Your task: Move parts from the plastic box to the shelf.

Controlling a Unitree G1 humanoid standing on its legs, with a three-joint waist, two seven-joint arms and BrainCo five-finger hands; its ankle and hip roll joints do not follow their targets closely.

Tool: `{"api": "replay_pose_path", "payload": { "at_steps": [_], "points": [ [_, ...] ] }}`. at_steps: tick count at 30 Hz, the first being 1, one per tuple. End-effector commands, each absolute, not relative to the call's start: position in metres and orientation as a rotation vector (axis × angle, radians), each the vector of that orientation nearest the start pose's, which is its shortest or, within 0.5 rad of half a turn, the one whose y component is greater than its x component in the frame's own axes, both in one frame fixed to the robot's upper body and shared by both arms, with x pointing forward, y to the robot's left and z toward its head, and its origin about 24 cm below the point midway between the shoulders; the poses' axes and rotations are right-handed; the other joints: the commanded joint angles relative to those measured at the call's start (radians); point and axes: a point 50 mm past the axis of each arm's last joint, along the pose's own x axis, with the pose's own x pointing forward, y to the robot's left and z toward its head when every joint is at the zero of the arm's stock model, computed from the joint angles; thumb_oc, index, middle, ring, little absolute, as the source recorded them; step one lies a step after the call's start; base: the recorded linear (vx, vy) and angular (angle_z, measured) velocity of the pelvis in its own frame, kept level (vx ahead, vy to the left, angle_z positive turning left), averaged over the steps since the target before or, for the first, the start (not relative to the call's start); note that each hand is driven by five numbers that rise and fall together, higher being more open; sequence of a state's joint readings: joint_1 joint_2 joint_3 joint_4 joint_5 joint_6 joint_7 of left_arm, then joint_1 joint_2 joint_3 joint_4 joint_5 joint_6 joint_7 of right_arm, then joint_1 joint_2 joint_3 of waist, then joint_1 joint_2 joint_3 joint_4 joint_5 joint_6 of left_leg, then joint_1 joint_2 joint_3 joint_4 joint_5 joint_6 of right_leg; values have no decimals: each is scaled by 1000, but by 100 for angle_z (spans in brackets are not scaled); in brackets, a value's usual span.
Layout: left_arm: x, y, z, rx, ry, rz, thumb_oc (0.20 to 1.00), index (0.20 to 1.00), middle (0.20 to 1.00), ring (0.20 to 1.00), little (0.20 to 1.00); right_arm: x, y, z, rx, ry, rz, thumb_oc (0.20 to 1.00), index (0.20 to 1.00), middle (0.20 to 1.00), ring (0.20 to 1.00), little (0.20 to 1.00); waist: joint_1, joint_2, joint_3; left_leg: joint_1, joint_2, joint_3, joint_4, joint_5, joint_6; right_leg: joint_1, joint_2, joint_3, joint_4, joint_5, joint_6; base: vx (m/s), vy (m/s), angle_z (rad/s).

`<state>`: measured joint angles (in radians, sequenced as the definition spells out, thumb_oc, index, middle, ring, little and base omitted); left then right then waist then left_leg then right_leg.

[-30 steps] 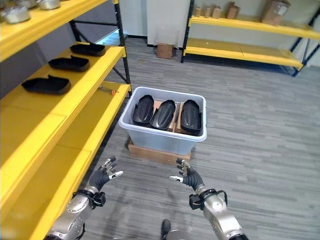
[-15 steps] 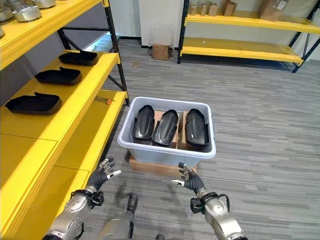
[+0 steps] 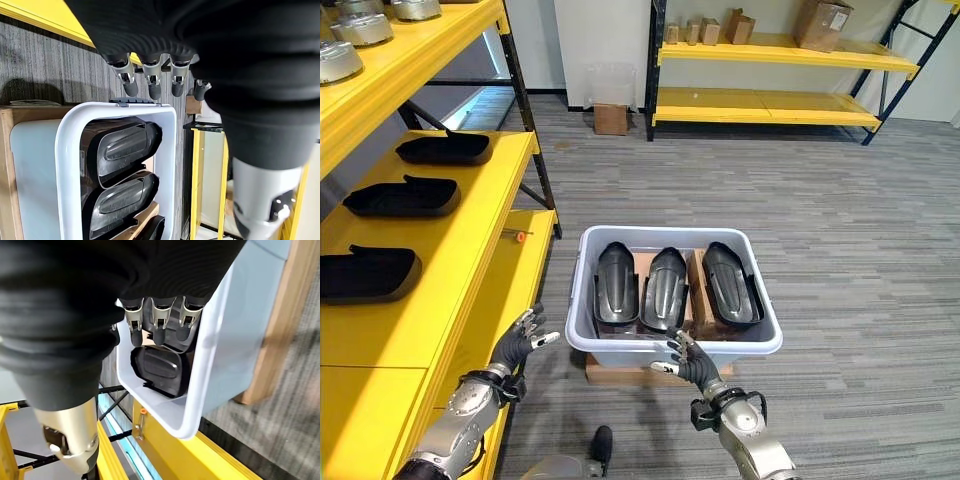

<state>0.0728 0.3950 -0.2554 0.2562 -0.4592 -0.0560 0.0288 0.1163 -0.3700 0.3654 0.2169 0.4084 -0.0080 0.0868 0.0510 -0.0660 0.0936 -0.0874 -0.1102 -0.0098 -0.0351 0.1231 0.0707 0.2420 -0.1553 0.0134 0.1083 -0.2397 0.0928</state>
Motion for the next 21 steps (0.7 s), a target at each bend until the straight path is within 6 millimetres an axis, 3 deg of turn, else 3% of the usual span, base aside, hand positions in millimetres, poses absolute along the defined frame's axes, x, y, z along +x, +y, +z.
{"api": "replay_pose_path", "payload": {
  "at_steps": [1, 11, 13, 14, 17, 20, 21],
  "points": [
    [219, 189, -16, -47, 260, -103, 1000, 1000, 1000, 1000, 1000, 203, -160, -29, 22, 352, 326, 1000, 1000, 1000, 1000, 1000, 13, 20, -41, -20, 81, -15, 43, -53, -46, -90, 51, 8, -55, 218, 6, 89, 99, 0],
    [214, 194, -16, -58, 268, -86, 1000, 1000, 1000, 1000, 1000, 205, -153, -27, 3, 338, 366, 1000, 1000, 1000, 1000, 1000, 34, 16, -46, 14, 54, 5, 40, -108, -12, -130, 6, 38, -43, 272, 60, 52, 95, -9],
    [214, 195, -15, -55, 266, -87, 1000, 1000, 1000, 1000, 1000, 207, -150, -26, 2, 331, 373, 1000, 1000, 1000, 1000, 1000, 40, 17, -36, 23, 49, -2, 44, -118, 1, -165, 5, 39, 32, 283, 70, 26, 134, -25],
    [215, 196, -14, -40, 261, -91, 1000, 1000, 1000, 1000, 1000, 208, -148, -25, 5, 327, 378, 1000, 1000, 1000, 1000, 1000, 35, 19, -19, 31, 46, -14, 45, -122, 12, -220, 11, 47, 151, 317, 72, -2, 149, -14],
    [220, 198, -10, -9, 246, -101, 1000, 1000, 1000, 1000, 1000, 207, -145, -25, 17, 322, 386, 1000, 1000, 1000, 1000, 1000, 8, 32, 29, 40, 44, -55, 70, -129, 30, -317, 29, 52, 376, 422, 50, -3, 123, 16],
    [224, 196, -7, 7, 235, -114, 1000, 1000, 1000, 1000, 1000, 205, -145, -25, 17, 327, 387, 1000, 1000, 1000, 1000, 1000, -13, 50, 54, 48, 51, -79, 73, -129, 33, -383, 53, 45, 479, 395, 25, 52, 52, 53],
    [224, 197, -8, 15, 240, -119, 1000, 1000, 1000, 1000, 1000, 204, -145, -25, 34, 325, 381, 1000, 1000, 1000, 1000, 1000, -18, 56, 54, 65, 59, -81, 70, -138, 27, -405, 16, 2, 425, 350, 5, 142, -37, 42]
  ]
}}
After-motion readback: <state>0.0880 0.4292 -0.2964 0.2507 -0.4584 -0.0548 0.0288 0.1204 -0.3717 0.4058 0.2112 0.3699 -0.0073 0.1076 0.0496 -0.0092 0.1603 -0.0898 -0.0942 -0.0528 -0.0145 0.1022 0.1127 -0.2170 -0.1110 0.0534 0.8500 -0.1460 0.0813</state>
